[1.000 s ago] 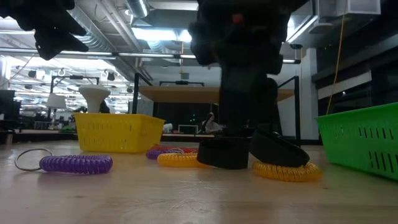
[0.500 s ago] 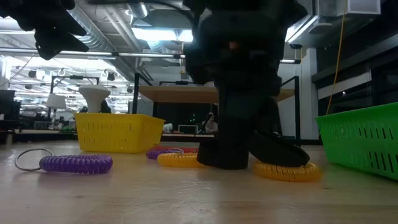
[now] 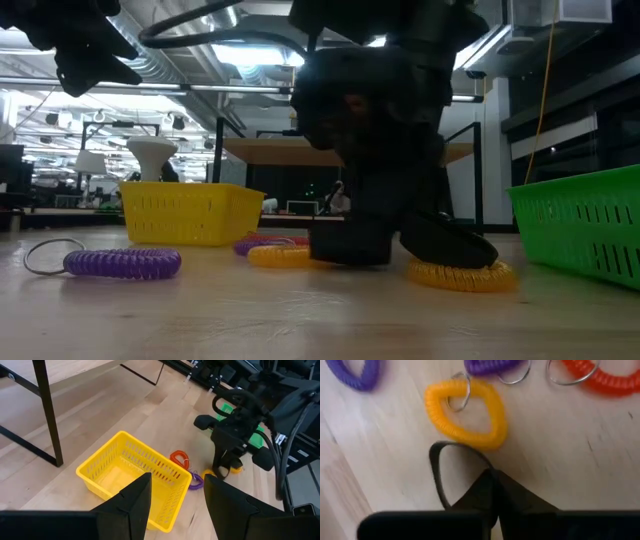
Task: Pick & Place Office Desk Supplies
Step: Put the black rubber band into the green bin
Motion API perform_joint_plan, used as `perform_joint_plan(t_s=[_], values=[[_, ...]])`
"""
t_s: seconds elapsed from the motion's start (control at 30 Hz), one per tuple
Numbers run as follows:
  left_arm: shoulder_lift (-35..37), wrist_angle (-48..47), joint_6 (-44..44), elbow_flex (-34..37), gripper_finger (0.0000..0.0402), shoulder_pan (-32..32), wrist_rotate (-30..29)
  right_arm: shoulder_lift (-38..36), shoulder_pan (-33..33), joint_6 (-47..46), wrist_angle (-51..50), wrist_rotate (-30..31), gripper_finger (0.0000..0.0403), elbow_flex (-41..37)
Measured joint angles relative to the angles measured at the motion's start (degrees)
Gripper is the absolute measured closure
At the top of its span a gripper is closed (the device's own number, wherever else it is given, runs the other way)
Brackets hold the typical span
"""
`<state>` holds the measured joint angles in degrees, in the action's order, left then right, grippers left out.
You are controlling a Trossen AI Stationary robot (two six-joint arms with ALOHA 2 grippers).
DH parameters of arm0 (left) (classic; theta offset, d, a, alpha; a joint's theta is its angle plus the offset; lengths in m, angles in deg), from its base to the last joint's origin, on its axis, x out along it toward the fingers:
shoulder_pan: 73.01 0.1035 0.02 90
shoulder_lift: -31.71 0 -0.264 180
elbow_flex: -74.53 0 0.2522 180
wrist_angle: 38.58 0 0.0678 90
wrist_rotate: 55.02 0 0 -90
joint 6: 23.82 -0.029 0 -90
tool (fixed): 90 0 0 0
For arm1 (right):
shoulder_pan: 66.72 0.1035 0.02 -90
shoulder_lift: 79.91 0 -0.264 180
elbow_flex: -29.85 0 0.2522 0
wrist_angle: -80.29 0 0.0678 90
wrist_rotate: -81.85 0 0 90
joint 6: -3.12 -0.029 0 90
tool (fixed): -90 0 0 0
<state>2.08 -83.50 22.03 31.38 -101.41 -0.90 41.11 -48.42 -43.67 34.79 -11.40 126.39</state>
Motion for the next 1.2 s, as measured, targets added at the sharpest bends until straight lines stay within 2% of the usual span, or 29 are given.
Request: perform_joint_plan(t_s=[0.23, 0.4, 0.53, 0.67, 0.8, 0.87, 1.03, 1.2], values=[[0.00, 0.00, 0.04, 0.00, 0.0226, 0.00, -0.04, -4.57, 0.13, -4.08, 0.50, -0.24, 0.0397, 0.07], [-0.01, 0.02, 0.04, 0.00, 0.0226, 0.00, -0.04, -12.93, 0.62, -7.05, -2.37, 6.46, 0.0399, 0.13], [0.01, 0.02, 0.06, 0.00, 0.0226, 0.00, -0.04, -20.37, 2.44, -11.77, -9.22, 13.68, 0.0400, 0.18], [0.01, 0.02, 0.05, 0.00, 0.0226, 0.00, -0.04, -26.08, 5.86, -20.54, -21.75, 17.58, 0.0401, 0.22], [0.01, 0.02, 0.02, 0.00, 0.0226, 0.00, -0.04, -27.93, 10.45, -31.80, -35.95, 15.46, 0.0401, 0.22], [-0.01, 0.02, 0.02, 0.00, 0.0226, 0.00, -0.06, -27.96, 12.94, -36.73, -39.42, 13.51, 0.0402, 0.20], [0.01, 0.02, -0.01, 0.00, 0.0226, 0.02, -0.28, -26.94, 17.40, -45.46, -39.28, 12.35, 0.0402, -1.34], [0.01, 0.02, -0.15, 0.00, 0.0226, 0.02, -0.58, -25.21, 20.05, -50.70, -32.17, 9.14, 0.0402, -7.26]])
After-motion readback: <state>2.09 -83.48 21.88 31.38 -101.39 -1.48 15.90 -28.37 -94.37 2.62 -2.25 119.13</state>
